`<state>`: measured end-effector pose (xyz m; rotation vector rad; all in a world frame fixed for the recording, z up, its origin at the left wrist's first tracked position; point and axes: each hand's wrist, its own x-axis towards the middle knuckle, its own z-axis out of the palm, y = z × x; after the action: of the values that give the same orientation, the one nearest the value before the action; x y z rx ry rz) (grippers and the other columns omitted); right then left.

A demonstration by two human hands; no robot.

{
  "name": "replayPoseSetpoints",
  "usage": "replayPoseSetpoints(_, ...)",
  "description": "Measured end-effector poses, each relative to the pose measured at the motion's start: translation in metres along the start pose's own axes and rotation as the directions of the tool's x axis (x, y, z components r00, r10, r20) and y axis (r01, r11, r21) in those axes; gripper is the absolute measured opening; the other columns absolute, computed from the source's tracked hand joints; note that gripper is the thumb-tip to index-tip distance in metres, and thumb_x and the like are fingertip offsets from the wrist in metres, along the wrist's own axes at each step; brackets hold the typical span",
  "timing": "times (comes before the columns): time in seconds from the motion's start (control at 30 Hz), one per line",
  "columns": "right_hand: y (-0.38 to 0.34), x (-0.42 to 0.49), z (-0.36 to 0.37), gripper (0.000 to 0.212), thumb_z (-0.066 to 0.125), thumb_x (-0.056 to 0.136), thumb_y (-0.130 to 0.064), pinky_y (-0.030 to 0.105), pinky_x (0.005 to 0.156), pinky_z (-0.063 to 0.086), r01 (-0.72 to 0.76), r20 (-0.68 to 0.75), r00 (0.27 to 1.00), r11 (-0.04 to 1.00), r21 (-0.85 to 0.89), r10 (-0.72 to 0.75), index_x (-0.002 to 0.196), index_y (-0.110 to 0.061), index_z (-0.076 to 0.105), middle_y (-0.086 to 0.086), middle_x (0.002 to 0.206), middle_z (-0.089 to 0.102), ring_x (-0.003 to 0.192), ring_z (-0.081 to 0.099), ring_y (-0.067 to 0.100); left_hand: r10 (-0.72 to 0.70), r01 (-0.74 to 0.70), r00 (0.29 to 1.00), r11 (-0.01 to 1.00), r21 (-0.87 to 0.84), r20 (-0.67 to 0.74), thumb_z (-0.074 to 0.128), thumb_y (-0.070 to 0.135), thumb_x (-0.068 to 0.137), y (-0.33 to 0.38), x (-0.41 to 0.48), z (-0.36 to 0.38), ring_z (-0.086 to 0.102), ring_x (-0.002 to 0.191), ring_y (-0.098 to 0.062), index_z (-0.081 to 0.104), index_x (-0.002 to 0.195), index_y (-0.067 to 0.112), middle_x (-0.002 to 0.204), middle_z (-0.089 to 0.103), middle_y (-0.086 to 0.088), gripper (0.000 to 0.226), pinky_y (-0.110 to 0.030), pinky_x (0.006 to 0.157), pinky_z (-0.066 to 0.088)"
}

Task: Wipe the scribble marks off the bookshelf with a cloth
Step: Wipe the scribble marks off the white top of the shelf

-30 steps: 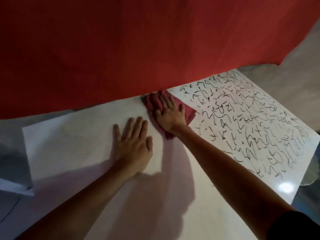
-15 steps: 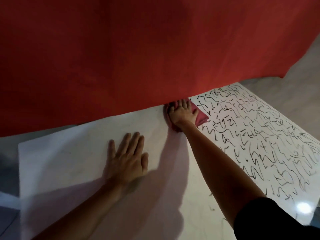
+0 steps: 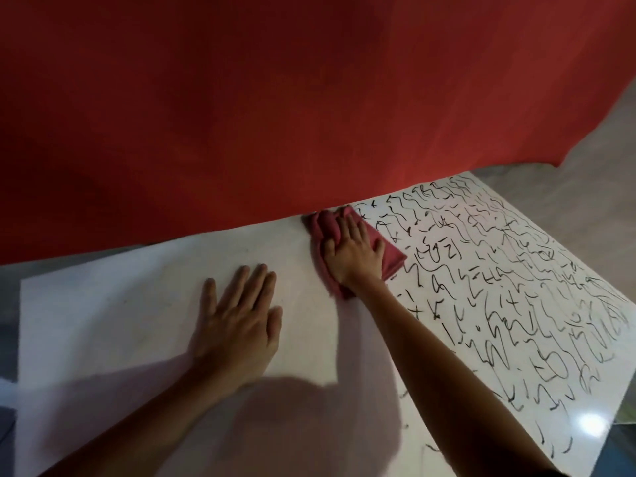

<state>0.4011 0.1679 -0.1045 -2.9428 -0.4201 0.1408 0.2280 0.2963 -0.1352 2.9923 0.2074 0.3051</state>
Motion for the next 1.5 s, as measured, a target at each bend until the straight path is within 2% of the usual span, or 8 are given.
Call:
replayPoseSetpoints(0.23,-0.003,0.048,-0.003,0.063,0.022,0.097,-0.040,0.055,0.116,-0.003,-0.134,-0.007,0.991,0.990,0.047,0.134,0.154,-0.016,0.007,0.001,0.161,0.001,0.148,-0.005,0.020,-0.018,0.016,0.999,0.999,0.048,0.038,0.031,0.037,0.090,-0.002,0.005,0.002,0.061,0.114,-0.030,0.066,0.121,0.008,0.127,0.063,-0.007,0.055,-0.068,0.088,0.040)
replayPoseSetpoints(0.47,0.006,-0.129,0.009,0.075,-0.004,0.084,-0.052,0.047,0.115,-0.006,0.064,0.039,0.997,0.998,0.023,-0.065,0.153,-0.026,0.002,-0.009,0.160,-0.007,0.147,-0.008,0.015,-0.019,0.020,0.999,1.000,-0.010,0.035,0.031,0.037,0.087,0.001,-0.002,-0.004,0.056,0.123,-0.030,0.062,0.126,0.005,0.134,0.058,-0.009,0.059,-0.061,0.100,0.031)
replayPoseSetpoints(0.57,0.014,-0.192,0.013,0.071,0.009,0.086,-0.049,0.047,0.111,0.008,0.089,-0.054,0.994,0.995,-0.052,-0.092,0.150,-0.023,0.027,-0.006,0.157,0.017,0.146,0.016,0.020,-0.021,0.021,1.000,0.999,-0.032,0.009,0.032,0.036,0.087,0.002,-0.001,-0.004,0.057,0.121,-0.032,0.063,0.125,0.003,0.132,0.059,-0.011,0.059,-0.063,0.100,0.032)
replayPoseSetpoints(0.7,0.019,-0.167,0.008,0.085,-0.012,0.072,-0.055,0.042,0.115,-0.008,0.046,0.042,0.998,0.998,-0.030,-0.045,0.152,-0.026,-0.002,-0.015,0.150,-0.019,0.142,-0.020,0.010,-0.007,0.007,1.000,0.999,-0.041,-0.001,0.031,0.035,0.087,0.002,0.000,-0.004,0.056,0.121,-0.034,0.061,0.126,0.002,0.132,0.058,-0.013,0.059,-0.061,0.101,0.028)
replayPoseSetpoints(0.87,0.028,-0.077,-0.002,0.065,0.015,0.094,-0.047,0.051,0.117,-0.001,-0.118,-0.007,0.993,0.993,-0.001,0.118,0.154,-0.024,0.004,-0.005,0.161,-0.003,0.148,-0.005,0.016,-0.008,0.008,0.998,1.000,0.003,0.059,0.027,0.038,0.088,0.001,0.001,-0.003,0.053,0.125,-0.030,0.060,0.128,0.005,0.136,0.056,-0.009,0.061,-0.055,0.104,0.021)
replayPoseSetpoints(1.07,0.021,-0.104,0.006,0.065,0.015,0.096,-0.047,0.050,0.116,-0.004,-0.175,0.008,0.985,0.984,0.029,0.175,0.153,-0.021,0.002,-0.002,0.161,-0.004,0.148,-0.007,0.017,-0.046,0.045,0.985,0.999,0.012,0.164,-0.002,0.044,0.089,0.002,0.001,-0.011,-0.001,0.148,-0.016,0.008,0.154,0.020,0.161,0.002,0.005,0.070,-0.049,0.114,-0.006)
replayPoseSetpoints(1.3,0.016,-0.246,0.021,0.080,-0.006,0.079,-0.054,0.042,0.112,-0.010,-0.108,-0.058,0.993,0.994,0.003,0.108,0.153,-0.025,0.007,-0.011,0.156,-0.007,0.141,-0.018,0.013,-0.038,0.032,0.978,0.999,0.035,0.203,0.004,0.040,0.099,0.004,0.000,-0.019,-0.004,0.148,-0.017,0.004,0.154,0.019,0.161,-0.003,0.003,0.059,-0.052,0.115,0.000)
replayPoseSetpoints(1.5,0.033,-0.185,0.005,0.089,-0.013,0.069,-0.056,0.047,0.116,-0.003,-0.110,-0.018,0.994,0.993,-0.034,0.109,0.153,-0.028,0.000,-0.013,0.157,-0.014,0.144,-0.018,0.010,-0.033,0.030,0.979,0.999,0.021,0.199,-0.002,0.042,0.085,0.003,-0.001,-0.019,-0.001,0.149,-0.019,0.007,0.154,0.018,0.161,0.001,0.002,0.073,-0.053,0.115,0.000)
